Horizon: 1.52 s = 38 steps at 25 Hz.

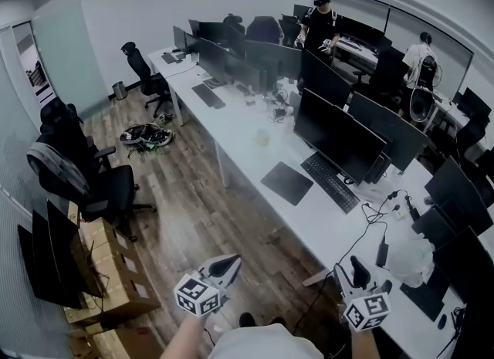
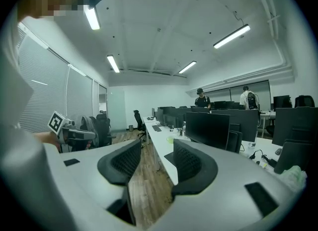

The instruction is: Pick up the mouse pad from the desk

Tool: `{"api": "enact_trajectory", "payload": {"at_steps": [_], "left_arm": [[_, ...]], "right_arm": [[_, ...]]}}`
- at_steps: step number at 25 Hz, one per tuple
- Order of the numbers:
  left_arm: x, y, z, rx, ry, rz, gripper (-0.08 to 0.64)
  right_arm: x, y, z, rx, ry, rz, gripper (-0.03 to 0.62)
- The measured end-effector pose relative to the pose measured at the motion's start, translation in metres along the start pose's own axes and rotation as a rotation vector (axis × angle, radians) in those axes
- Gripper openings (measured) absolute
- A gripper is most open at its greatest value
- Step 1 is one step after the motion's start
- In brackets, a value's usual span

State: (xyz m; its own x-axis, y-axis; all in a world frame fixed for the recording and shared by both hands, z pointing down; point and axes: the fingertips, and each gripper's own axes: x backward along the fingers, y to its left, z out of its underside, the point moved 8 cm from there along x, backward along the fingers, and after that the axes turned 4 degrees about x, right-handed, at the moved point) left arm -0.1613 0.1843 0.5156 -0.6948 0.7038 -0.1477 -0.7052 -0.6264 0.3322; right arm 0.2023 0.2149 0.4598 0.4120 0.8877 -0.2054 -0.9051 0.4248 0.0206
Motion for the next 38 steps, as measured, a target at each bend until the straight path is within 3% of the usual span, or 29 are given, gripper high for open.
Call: {"api": "enact_trajectory", "payload": {"at_steps": [21,38], "left_arm": [[0.020,0.036,0.010,-0.003,0.032,0.033,0.017],[-0.077,0.072,-0.018,-0.019,0.044,0.036,0.017]], "right_arm": [[-0.012,0.034,0.013,-0.034,0.026,0.055,0.225],[-0.102,-0.039,0.016,-0.076,0.054,0.027,0.225]]}}
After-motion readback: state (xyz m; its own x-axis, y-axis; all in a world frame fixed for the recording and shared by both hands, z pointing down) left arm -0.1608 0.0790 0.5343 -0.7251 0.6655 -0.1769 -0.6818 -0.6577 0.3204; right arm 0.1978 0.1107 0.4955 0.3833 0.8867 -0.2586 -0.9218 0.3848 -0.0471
